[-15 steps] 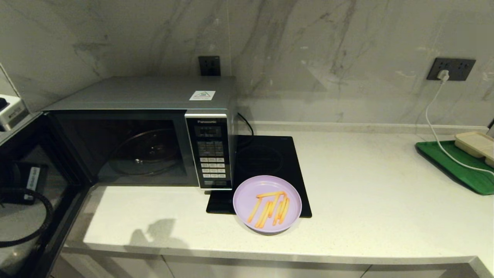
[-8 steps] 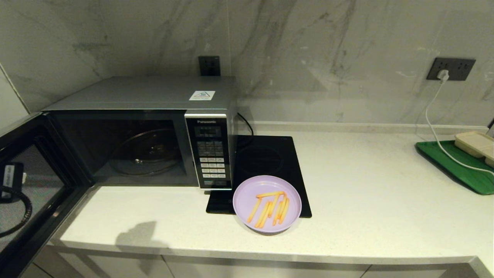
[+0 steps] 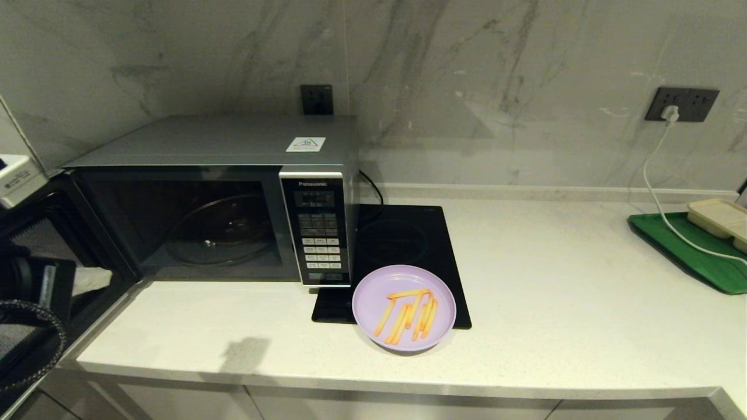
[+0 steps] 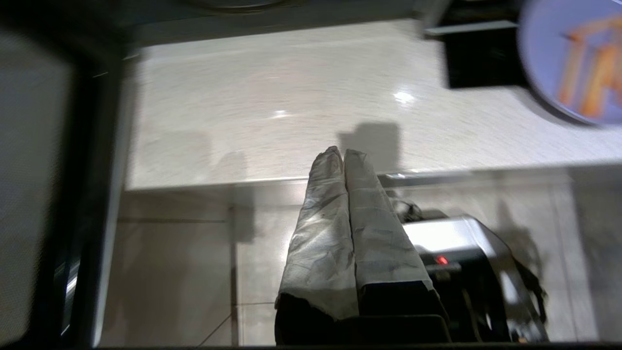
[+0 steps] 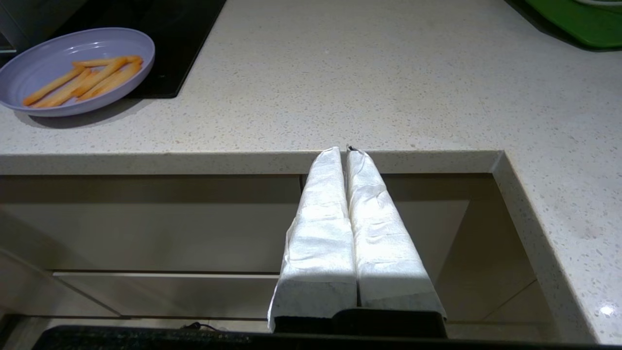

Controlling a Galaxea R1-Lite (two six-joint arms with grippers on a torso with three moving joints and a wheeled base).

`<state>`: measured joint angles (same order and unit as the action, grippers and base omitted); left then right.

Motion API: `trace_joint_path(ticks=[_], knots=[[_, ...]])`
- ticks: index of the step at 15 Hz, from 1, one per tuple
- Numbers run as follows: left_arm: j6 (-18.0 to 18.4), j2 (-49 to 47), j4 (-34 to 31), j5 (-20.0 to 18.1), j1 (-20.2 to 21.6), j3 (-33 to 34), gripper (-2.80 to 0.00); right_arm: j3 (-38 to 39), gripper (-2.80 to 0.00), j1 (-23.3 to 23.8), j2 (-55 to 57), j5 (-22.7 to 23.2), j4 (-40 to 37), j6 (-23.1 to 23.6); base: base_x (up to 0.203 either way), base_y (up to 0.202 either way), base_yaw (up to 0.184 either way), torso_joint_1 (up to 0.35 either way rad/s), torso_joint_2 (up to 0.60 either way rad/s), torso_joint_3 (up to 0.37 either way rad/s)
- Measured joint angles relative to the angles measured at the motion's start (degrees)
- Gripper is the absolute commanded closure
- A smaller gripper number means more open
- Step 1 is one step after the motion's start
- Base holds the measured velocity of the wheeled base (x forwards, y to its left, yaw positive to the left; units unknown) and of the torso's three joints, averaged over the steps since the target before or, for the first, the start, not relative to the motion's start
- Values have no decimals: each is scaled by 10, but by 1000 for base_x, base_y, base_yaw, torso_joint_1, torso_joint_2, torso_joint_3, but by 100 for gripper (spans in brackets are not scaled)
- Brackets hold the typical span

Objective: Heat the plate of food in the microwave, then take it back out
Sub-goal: Put the plate in the microwave oven

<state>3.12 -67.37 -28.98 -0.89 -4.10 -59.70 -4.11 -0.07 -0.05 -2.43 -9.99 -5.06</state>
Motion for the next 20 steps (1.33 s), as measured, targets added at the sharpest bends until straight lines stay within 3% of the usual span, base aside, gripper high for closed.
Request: trace_joint_path(ticks=[4, 7, 9, 10, 13, 15, 20], knots=[[-16, -36, 3, -38, -134, 0, 0, 0, 0, 0, 0, 0, 0, 0, 0, 0, 0, 0, 0, 0], [-91, -101, 32, -41, -249, -20, 0, 0, 0, 0, 0, 0, 0, 0, 0, 0, 0, 0, 0, 0], [-138, -152, 38, -42, -288, -55, 0, 0, 0, 0, 0, 0, 0, 0, 0, 0, 0, 0, 0, 0], [-151, -175, 32, -40, -299, -73, -280, 0, 0, 0, 0, 0, 0, 0, 0, 0, 0, 0, 0, 0], [-169, -239, -18, -31, -312, -136, -280, 0, 0, 0, 0, 0, 0, 0, 0, 0, 0, 0, 0, 0], [-219, -280, -57, -18, -325, -176, -280, 0, 0, 0, 0, 0, 0, 0, 0, 0, 0, 0, 0, 0], [-342, -370, -65, 55, -368, -209, -280, 0, 0, 0, 0, 0, 0, 0, 0, 0, 0, 0, 0, 0]])
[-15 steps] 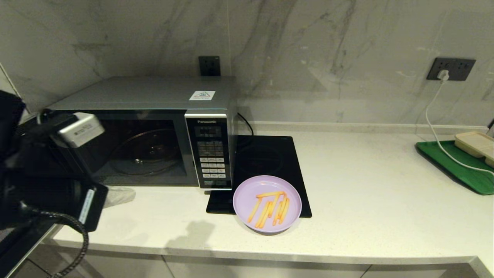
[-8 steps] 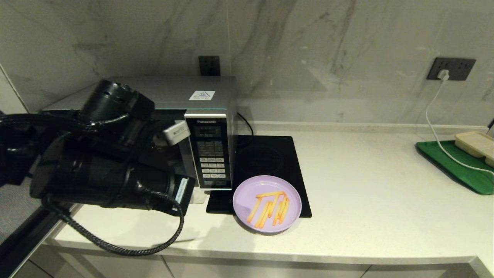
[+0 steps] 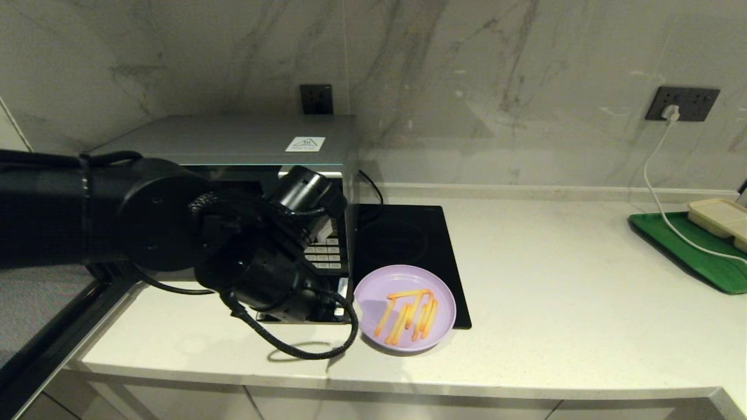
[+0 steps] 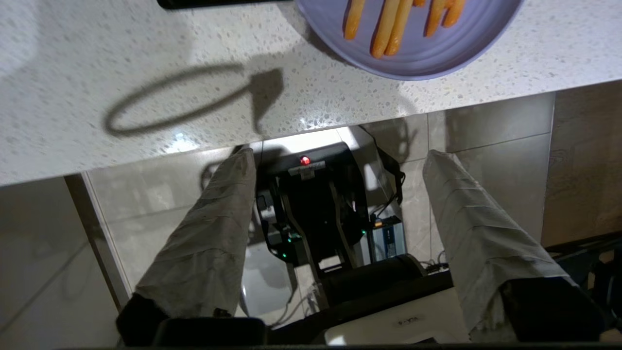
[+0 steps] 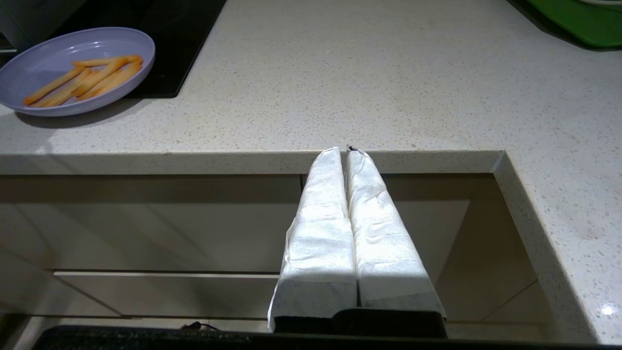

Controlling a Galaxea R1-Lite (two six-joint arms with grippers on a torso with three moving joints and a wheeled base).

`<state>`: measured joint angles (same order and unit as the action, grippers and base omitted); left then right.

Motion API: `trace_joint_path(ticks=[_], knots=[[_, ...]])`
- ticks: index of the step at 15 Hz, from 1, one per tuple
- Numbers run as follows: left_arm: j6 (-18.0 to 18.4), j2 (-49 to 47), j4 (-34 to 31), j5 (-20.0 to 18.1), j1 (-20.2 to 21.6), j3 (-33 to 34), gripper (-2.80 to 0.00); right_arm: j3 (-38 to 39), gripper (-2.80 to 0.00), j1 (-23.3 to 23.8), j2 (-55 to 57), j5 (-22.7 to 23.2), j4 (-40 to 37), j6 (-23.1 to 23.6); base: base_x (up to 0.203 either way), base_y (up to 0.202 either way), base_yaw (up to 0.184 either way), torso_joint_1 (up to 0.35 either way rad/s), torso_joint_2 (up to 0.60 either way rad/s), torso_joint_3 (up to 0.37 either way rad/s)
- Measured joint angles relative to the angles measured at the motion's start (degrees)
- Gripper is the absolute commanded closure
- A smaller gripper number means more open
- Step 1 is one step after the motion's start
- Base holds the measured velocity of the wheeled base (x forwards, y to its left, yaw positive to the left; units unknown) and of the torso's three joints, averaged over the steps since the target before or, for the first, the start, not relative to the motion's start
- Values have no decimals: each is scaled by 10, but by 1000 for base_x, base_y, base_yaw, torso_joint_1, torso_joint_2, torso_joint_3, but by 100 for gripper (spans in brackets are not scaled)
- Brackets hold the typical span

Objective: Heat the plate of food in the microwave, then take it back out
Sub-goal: Put the plate in the microwave oven

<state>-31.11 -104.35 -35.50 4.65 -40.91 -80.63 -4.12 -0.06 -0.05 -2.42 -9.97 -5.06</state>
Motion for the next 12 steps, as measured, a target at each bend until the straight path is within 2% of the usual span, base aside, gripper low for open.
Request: trace_joint_path(ticks=[3, 7, 12], knots=[[-25, -37, -1, 7, -3, -13, -280, 0, 0, 0, 0, 0, 0, 0, 0, 0, 0, 0, 0, 0], [-60, -93, -20, 26, 6, -69, -280, 0, 0, 0, 0, -1, 0, 0, 0, 0, 0, 0, 0, 0], [-59, -146, -29, 28, 38, -104, -280, 0, 0, 0, 0, 0, 0, 0, 0, 0, 0, 0, 0, 0]])
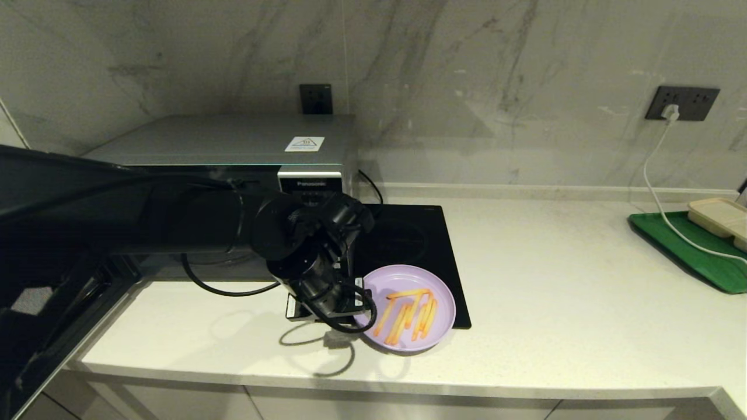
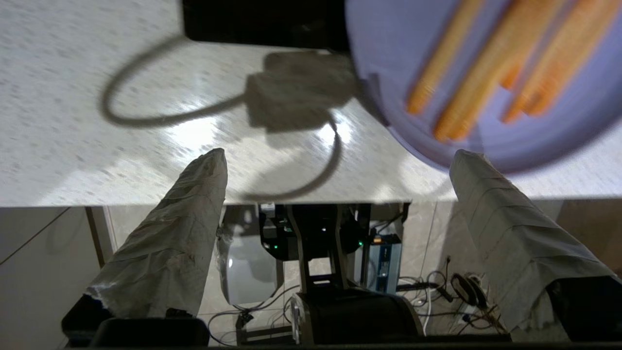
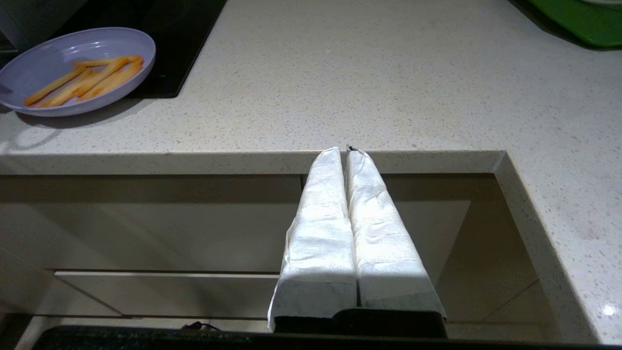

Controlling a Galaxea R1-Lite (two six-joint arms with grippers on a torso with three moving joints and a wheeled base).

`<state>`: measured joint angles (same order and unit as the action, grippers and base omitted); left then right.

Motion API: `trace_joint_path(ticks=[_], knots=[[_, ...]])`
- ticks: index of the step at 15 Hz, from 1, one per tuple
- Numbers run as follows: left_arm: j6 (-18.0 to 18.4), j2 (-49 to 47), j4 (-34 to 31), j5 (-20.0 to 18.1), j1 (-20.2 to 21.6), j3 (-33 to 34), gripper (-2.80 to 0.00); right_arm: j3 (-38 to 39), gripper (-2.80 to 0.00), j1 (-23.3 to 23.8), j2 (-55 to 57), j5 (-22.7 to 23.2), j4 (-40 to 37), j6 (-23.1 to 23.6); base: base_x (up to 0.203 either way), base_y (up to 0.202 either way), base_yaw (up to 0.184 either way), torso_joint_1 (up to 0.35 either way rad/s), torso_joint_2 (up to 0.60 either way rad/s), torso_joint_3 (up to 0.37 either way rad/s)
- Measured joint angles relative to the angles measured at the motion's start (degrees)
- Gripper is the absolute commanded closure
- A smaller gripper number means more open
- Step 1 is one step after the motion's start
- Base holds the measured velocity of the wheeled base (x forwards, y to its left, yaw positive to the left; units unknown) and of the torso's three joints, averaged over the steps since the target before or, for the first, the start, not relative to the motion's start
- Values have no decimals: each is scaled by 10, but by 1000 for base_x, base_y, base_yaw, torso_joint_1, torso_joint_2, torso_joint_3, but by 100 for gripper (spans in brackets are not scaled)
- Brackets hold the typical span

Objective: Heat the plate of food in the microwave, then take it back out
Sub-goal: Put the plate in the microwave oven

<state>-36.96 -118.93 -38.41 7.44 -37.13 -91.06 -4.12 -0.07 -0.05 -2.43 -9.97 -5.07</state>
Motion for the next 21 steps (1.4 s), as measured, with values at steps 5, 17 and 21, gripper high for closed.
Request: trace_joint_path(ticks=[5, 17, 21], knots=[[2, -36, -1, 1, 18, -21, -280, 0, 0, 0, 0, 0, 0, 0, 0, 0, 0, 0, 0, 0], [19, -96, 3, 25, 18, -52, -280, 0, 0, 0, 0, 0, 0, 0, 0, 0, 0, 0, 0, 0], [20, -106, 3, 26, 17, -56, -280, 0, 0, 0, 0, 0, 0, 0, 0, 0, 0, 0, 0, 0]])
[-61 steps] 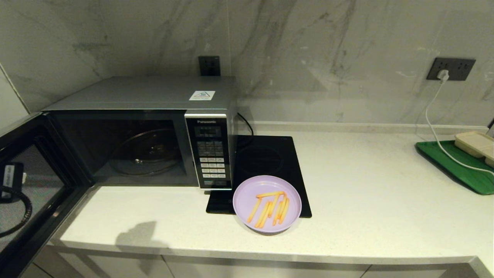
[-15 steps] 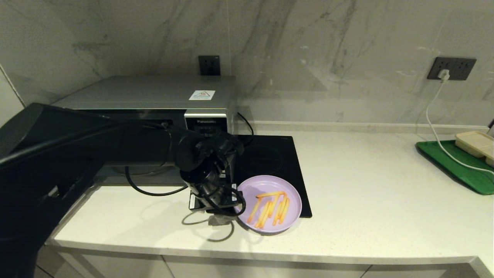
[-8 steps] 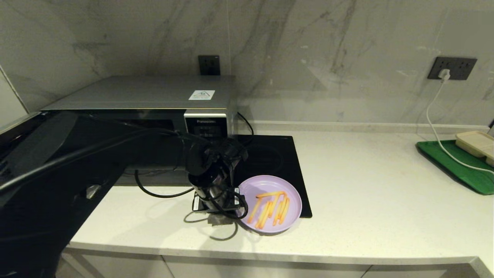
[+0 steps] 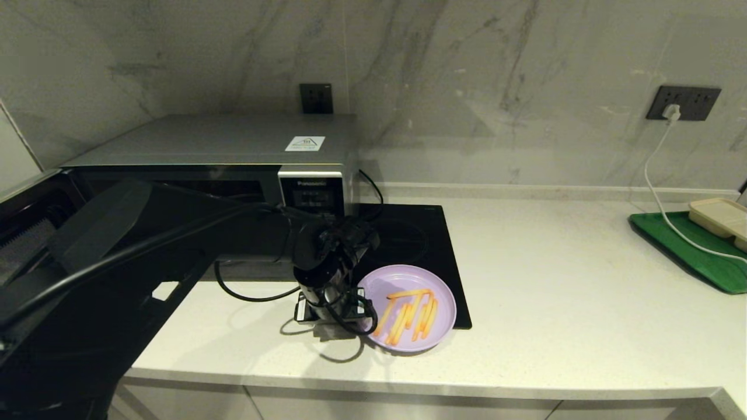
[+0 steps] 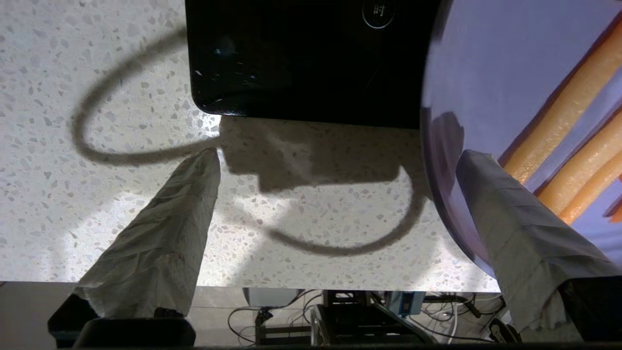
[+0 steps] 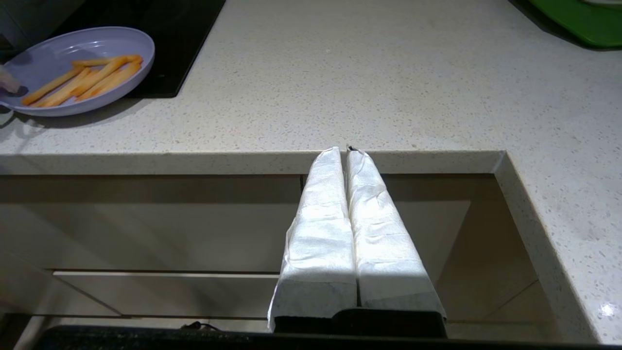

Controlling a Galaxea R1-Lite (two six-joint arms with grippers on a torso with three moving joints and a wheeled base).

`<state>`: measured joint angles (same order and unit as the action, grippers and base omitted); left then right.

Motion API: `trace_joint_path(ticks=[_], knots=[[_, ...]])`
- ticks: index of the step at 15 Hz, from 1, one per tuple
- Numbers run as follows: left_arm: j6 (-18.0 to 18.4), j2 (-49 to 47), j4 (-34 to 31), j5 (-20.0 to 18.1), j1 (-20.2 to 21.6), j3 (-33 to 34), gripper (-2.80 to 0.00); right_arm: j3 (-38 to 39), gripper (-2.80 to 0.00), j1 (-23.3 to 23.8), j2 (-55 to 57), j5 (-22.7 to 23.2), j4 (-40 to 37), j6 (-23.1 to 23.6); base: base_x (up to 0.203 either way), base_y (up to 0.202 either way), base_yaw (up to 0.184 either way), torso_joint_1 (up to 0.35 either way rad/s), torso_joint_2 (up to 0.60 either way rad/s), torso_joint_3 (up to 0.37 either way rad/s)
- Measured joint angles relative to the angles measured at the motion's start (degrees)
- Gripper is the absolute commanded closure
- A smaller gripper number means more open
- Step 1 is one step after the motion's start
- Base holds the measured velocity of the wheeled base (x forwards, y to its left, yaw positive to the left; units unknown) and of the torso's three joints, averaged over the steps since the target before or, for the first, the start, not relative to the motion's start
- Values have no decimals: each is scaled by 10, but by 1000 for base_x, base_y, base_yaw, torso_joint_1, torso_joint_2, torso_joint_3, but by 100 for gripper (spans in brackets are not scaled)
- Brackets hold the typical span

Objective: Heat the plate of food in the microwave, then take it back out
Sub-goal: Put the plate in the microwave oven

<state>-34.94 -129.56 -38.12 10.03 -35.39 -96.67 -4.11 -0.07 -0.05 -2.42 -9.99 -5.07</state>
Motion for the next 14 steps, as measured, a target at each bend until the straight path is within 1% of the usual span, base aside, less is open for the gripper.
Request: trace_joint_path(ticks=[2, 4, 5, 14], knots=[[4, -3, 0, 10, -2, -1, -280, 0, 0, 0, 0, 0, 0, 0, 0, 0, 0, 0, 0, 0], [4, -10, 1, 37, -9, -2, -280, 0, 0, 0, 0, 0, 0, 0, 0, 0, 0, 0, 0, 0], [4, -12, 1, 44, -13, -2, -280, 0, 0, 0, 0, 0, 0, 0, 0, 0, 0, 0, 0, 0], [4, -15, 0, 49, -18, -2, -280, 0, 0, 0, 0, 0, 0, 0, 0, 0, 0, 0, 0, 0]])
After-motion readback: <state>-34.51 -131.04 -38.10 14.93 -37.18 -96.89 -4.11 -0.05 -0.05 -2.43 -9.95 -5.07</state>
